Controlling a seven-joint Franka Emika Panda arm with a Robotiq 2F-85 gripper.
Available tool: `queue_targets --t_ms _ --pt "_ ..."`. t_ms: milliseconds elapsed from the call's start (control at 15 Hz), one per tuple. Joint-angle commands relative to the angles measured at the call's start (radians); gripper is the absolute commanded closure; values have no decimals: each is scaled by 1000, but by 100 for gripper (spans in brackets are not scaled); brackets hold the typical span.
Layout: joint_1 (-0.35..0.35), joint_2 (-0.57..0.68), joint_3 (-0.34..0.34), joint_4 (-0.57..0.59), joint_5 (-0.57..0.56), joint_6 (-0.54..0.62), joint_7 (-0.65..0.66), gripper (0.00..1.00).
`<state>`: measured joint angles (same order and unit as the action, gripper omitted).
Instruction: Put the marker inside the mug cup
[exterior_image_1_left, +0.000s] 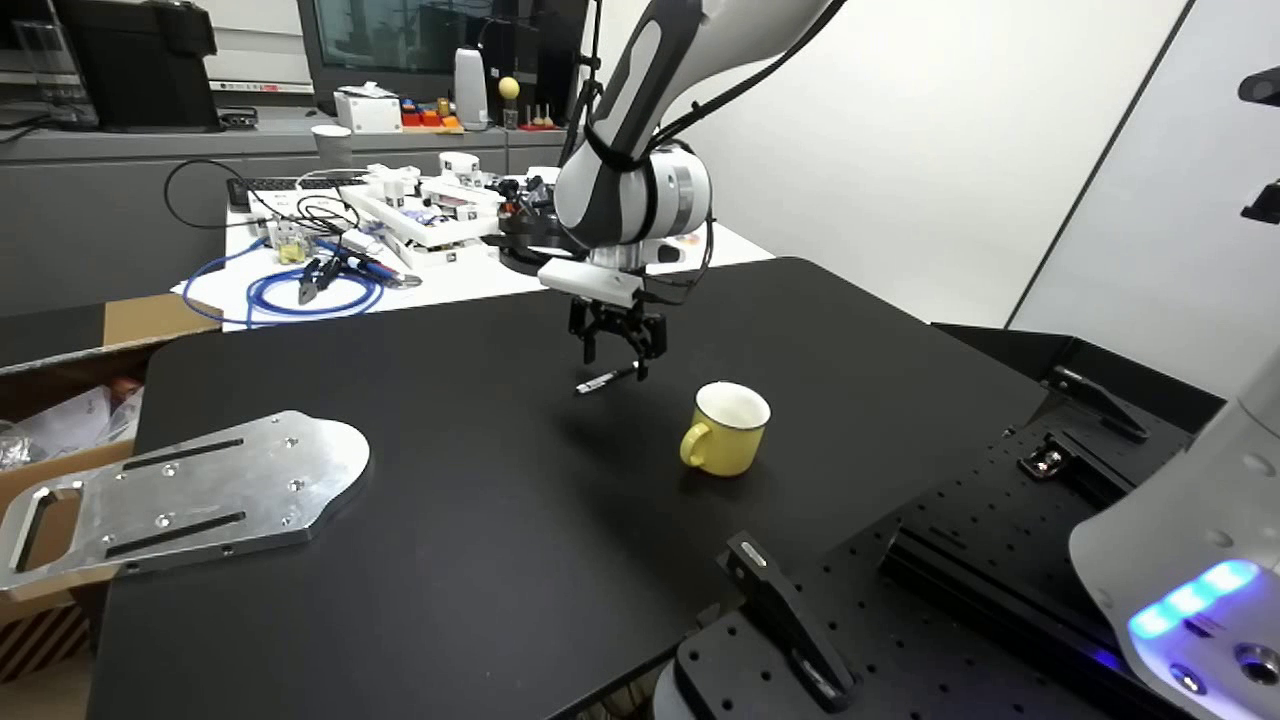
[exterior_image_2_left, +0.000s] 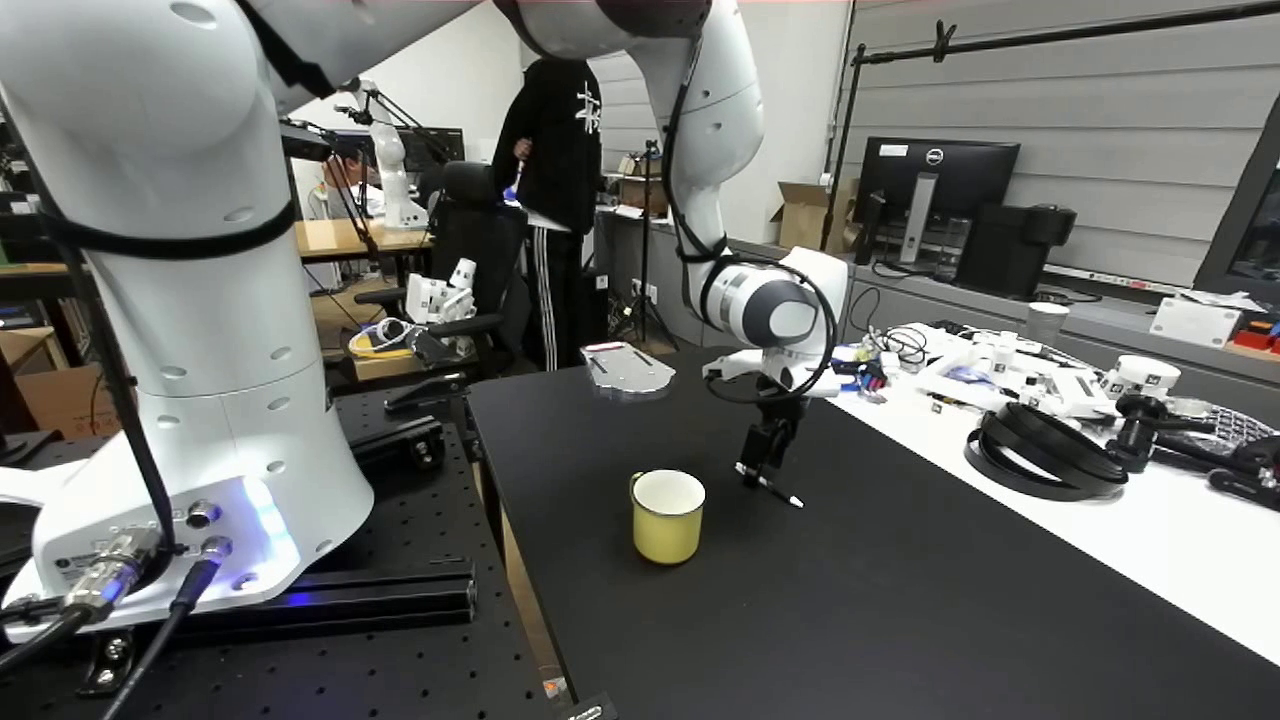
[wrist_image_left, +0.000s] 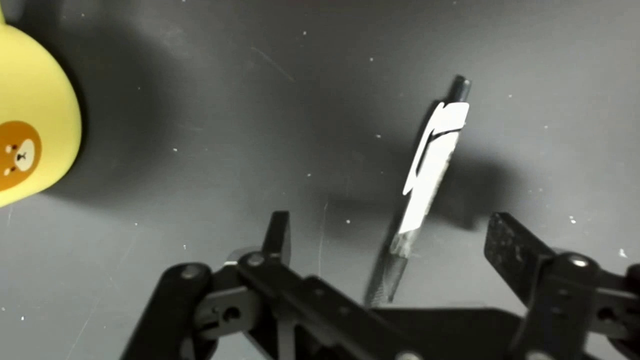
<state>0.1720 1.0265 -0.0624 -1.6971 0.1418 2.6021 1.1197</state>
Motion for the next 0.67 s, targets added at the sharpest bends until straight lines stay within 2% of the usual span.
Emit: queue_targets --t_ms 0,200,267,333,600 --pt "11 13 -17 -10 12 33 -10 0" --pt "18 28 -24 -8 11 45 -6 0" --pt "21 31 -28 -8 14 52 1 25" --pt "24 34 -31 -7 13 53 4 26" --pt "38 34 -42 1 13 62 14 55"
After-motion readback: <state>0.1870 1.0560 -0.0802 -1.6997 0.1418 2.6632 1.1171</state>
